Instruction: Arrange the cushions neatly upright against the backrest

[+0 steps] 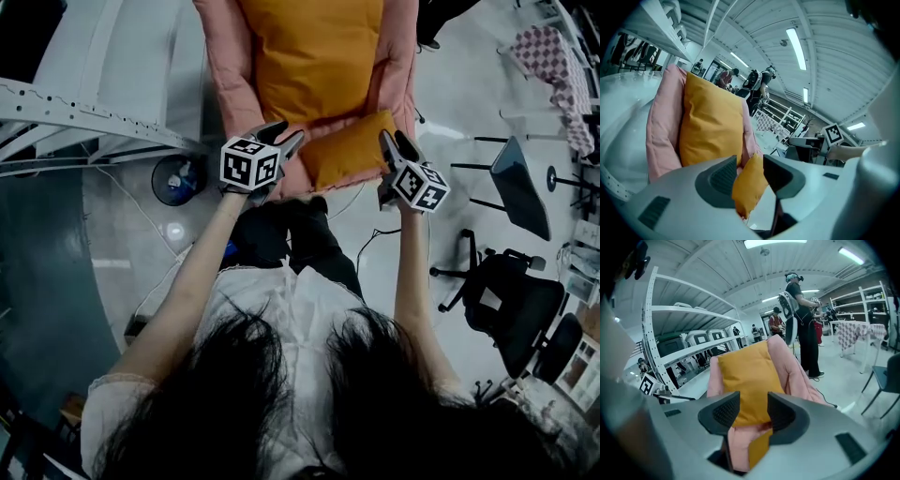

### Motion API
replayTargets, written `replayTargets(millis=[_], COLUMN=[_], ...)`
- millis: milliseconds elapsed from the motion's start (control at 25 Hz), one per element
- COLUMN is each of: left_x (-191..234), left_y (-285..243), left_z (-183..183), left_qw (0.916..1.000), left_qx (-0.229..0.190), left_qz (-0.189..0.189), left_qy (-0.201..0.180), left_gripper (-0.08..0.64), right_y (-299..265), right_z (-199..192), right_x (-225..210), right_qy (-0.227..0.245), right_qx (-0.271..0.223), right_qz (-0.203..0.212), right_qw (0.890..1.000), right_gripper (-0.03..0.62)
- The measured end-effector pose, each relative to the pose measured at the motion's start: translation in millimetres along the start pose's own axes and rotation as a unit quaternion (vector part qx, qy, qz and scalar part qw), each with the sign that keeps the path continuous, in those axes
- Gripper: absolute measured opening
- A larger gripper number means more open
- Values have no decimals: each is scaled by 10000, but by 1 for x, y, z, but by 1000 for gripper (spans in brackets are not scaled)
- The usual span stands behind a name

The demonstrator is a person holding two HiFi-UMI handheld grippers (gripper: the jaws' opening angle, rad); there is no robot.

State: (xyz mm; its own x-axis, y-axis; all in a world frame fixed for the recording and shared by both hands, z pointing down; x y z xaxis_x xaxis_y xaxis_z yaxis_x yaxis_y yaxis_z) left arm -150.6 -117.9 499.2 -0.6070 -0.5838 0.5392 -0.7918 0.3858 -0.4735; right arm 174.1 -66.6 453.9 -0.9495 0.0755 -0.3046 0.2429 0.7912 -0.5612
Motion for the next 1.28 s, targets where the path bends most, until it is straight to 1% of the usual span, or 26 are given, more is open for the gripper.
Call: replayTargets(millis=[160,280,360,520,640,720,840,960,1040,1160,1280], left_x=[-12,-22,-28,-36,-37,-38,-39,-39,-39,-38,-34], left_y=[-19,-35,-47,-62,-73,-80,-94,-110,-122,-137,-150], left_z=[-21,-39,-51,-80,-104,-121,-146,-172,-193,-228,-259], left_qw=[9998,9989,9977,9930,9887,9853,9808,9782,9762,9709,9658], left_qx=[127,232,290,320,392,424,491,687,933,1399,1662], left_qz=[97,261,428,964,1224,1380,1558,1609,1619,1630,1639], left_qy=[155,324,431,599,775,915,1069,1117,1097,1056,1129], left_gripper=[169,169,169,169,169,169,169,181,195,215,222], right_y=[10,14,15,13,7,4,-2,-9,-14,-22,-31], right_z=[-11,-18,-21,-31,-41,-48,-58,-68,-75,-87,-96], right_x=[-28,-52,-69,-100,-120,-133,-146,-154,-159,-167,-176], right_qy=[-62,-19,135,516,751,988,1535,2144,2460,2812,3081], right_qx=[176,363,541,950,1191,1353,1639,1963,2165,2396,2519], right_qz=[-129,-99,-40,138,277,349,500,684,760,821,784], right_qw=[9997,9993,9984,9940,9897,9852,9732,9544,9417,9256,9140], right_gripper=[172,170,170,172,170,172,173,207,229,244,245])
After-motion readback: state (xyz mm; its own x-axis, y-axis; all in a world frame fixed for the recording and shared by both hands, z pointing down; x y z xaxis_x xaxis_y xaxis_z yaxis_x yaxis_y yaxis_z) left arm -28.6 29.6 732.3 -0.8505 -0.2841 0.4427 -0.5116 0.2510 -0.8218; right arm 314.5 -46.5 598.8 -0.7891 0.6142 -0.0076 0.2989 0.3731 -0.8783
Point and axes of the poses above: the fingertips, and each gripper's own axes: y backward along the fingers, x to its left, z out of its top, the point moved 10 cm from there along y, backward along the fingers, and after that the axes turned 3 degrees about x, right-handed, at the moved point
